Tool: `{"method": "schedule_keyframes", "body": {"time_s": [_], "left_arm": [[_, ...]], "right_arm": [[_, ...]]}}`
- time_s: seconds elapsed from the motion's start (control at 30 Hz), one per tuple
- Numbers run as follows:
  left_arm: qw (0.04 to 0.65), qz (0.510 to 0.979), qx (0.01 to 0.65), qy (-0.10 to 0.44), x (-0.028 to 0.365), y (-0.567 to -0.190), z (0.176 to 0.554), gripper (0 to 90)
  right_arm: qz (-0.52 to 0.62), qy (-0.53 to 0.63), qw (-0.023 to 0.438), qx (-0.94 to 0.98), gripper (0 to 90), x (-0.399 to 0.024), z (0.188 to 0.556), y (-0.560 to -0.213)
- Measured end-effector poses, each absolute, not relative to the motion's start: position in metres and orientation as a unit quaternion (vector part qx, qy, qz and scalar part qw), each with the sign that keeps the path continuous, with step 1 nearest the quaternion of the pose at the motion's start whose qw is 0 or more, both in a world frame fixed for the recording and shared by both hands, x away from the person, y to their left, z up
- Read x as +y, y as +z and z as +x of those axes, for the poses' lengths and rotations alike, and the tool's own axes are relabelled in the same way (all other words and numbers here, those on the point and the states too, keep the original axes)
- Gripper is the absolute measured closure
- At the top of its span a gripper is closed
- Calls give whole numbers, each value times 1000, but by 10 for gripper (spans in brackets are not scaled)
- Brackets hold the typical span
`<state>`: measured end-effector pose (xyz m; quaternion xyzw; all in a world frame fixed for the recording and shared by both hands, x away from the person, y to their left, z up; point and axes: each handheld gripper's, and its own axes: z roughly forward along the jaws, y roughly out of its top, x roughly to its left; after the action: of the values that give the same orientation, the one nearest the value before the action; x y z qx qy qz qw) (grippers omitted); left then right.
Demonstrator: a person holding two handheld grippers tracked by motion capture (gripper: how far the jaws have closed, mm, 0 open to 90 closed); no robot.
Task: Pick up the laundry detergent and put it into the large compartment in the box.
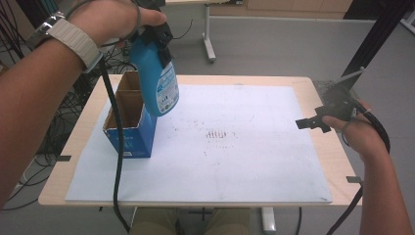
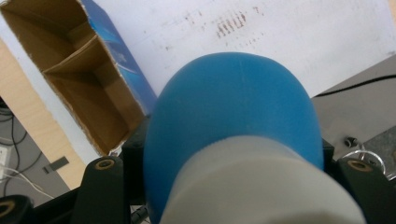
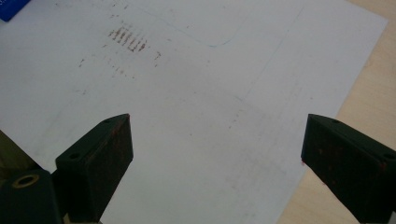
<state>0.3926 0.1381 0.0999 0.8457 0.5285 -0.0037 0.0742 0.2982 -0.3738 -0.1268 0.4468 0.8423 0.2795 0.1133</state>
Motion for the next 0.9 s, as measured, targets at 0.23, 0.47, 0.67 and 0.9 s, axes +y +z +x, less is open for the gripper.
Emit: {"method": "schedule_keyframes", "body": {"time_s": [0.23, 0.47, 0.67, 0.9], "left_arm": [[70, 824, 563, -1, 148, 103, 400, 394], [78, 803, 591, -5, 167, 106, 406, 394], [76, 784, 615, 10, 179, 107, 408, 394], [77, 772, 630, 18, 190, 106, 409, 394]], "right_arm": [[447, 286, 112, 840, 89, -376, 298, -130], [448, 288, 109, 840, 89, -378, 299, -132], [447, 289, 108, 840, 89, -379, 302, -134], [446, 290, 104, 840, 89, -378, 306, -138]]}}
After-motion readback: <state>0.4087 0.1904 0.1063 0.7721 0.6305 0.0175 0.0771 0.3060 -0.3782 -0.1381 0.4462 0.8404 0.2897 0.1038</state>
